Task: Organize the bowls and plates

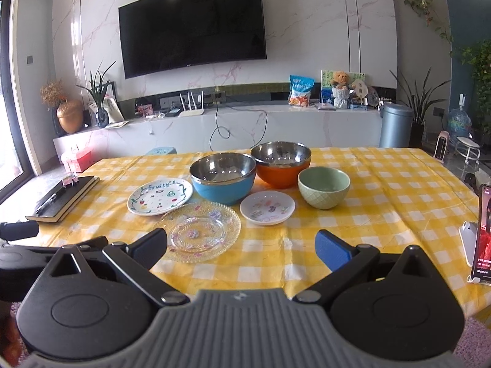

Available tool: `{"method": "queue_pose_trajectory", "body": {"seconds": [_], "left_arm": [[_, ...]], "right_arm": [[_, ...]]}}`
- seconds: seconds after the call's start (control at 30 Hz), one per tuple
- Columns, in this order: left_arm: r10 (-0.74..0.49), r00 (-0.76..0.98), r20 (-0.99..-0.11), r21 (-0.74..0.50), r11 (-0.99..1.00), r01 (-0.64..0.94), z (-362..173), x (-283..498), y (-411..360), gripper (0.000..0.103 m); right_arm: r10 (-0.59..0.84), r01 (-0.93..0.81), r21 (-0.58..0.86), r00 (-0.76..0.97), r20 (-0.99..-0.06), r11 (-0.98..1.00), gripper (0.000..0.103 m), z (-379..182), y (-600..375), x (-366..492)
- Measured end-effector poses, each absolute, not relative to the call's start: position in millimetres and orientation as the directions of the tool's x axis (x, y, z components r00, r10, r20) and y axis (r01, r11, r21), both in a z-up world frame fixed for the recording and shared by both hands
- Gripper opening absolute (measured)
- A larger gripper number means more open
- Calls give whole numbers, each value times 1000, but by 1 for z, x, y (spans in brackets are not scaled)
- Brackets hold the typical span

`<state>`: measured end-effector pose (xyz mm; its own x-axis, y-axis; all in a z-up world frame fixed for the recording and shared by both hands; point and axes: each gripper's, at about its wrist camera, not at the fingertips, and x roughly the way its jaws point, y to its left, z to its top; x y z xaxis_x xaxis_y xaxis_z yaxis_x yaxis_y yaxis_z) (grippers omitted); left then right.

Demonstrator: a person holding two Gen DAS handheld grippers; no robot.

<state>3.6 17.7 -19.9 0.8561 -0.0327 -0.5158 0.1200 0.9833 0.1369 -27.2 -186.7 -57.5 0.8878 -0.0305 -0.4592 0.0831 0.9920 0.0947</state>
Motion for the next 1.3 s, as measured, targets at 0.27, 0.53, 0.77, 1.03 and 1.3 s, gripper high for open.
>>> {"method": "queue_pose_trajectory", "body": {"seconds": [0.27, 0.53, 0.77, 1.03, 1.3], "left_arm": [[-85, 829, -553, 15, 994, 113, -22, 26, 33, 103], [-145, 801, -581, -124, 988, 90, -29, 48, 47, 101], [-123, 785, -608, -77, 992, 97, -42, 75, 37, 68], [-96, 792, -603, -51, 995, 82, -59, 100, 29, 61], [-147, 723, -675, -139, 988, 71, -77, 133, 36, 64]], "right_arm": [[4, 44, 90, 880, -475, 995, 100, -76, -189, -9], [26, 51, 131, 849, -528, 990, 82, -91, -195, 20], [22, 78, 151, 822, -569, 986, 59, -107, -204, 52], [4, 84, 118, 801, -598, 989, 56, -125, -206, 88], [58, 84, 199, 784, -618, 976, 59, -140, -215, 123]]}}
